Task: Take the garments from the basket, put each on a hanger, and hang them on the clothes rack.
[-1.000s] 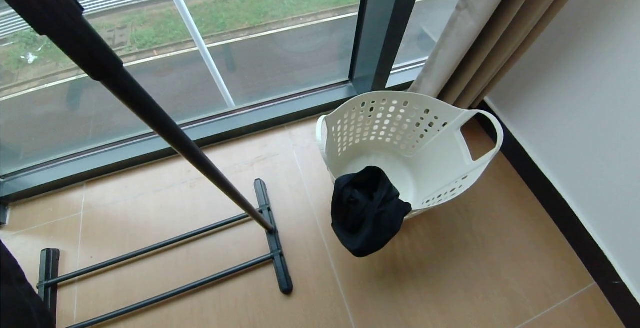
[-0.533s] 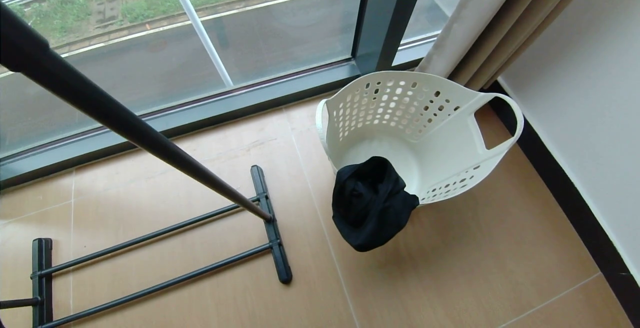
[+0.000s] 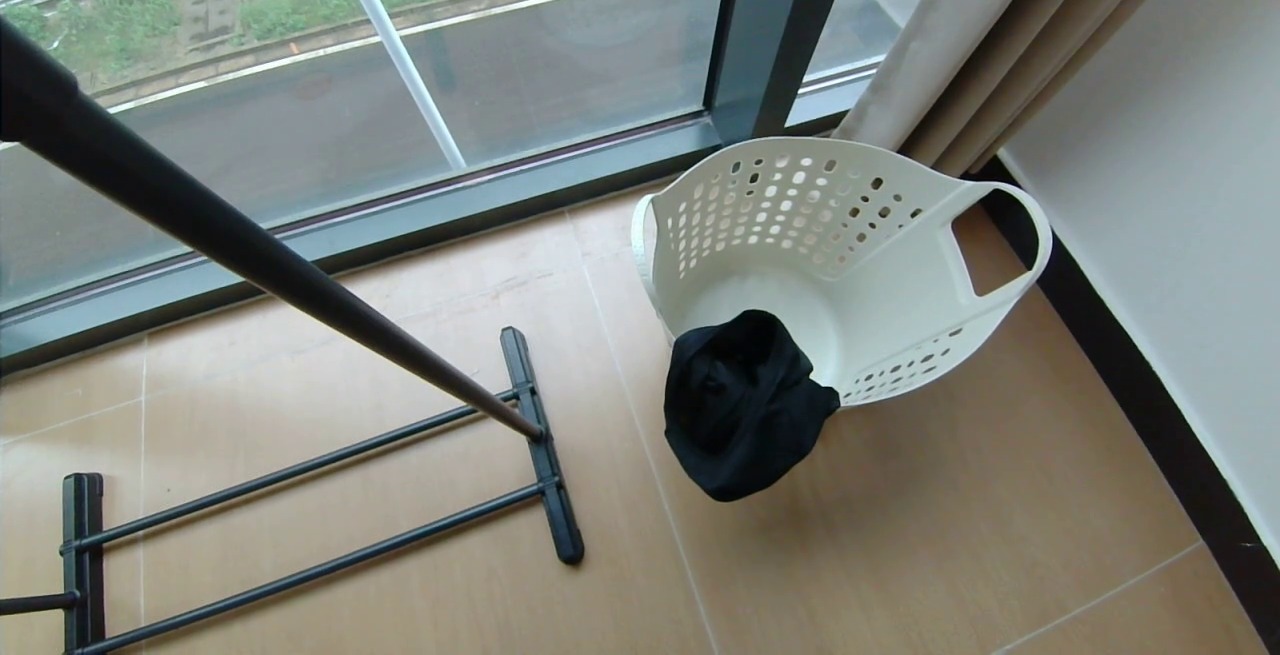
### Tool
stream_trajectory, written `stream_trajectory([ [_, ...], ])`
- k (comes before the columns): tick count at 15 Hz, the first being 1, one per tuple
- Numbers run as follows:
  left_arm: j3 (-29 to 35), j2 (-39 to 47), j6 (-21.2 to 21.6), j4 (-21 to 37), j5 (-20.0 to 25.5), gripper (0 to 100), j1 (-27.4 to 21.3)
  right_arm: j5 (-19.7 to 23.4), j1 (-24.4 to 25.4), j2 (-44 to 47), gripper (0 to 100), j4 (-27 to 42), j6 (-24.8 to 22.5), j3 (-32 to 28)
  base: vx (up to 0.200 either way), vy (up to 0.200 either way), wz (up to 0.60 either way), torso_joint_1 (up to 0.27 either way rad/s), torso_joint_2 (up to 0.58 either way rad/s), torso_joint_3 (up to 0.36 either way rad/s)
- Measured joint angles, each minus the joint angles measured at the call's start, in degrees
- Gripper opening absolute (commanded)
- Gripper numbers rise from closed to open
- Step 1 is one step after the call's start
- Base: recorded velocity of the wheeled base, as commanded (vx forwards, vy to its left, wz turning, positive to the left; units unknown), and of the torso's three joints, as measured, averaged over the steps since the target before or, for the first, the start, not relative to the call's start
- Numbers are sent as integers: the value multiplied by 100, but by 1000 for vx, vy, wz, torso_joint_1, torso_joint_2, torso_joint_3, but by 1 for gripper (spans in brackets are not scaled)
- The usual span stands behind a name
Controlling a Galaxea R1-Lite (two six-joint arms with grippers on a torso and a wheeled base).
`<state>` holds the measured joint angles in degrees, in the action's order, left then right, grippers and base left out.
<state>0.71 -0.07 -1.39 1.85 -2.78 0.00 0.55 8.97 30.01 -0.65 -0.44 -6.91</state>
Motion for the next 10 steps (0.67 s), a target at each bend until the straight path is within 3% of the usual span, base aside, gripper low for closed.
stream_trajectory([
  [2, 0, 0, 0, 0, -1, 100, 0, 10, 369, 1296, 100, -302, -46, -575, 0, 0, 0, 0, 0, 0],
  [5, -9, 0, 0, 0, -4, 100, 0, -77, 1051, 3289, 100, -619, -432, -1916, 0, 0, 0, 0, 0, 0],
  [10, -9, 0, 0, -18, -1, 100, 0, -686, 1883, 6070, 100, -761, -1363, -4303, 0, 0, 0, 0, 0, 0],
])
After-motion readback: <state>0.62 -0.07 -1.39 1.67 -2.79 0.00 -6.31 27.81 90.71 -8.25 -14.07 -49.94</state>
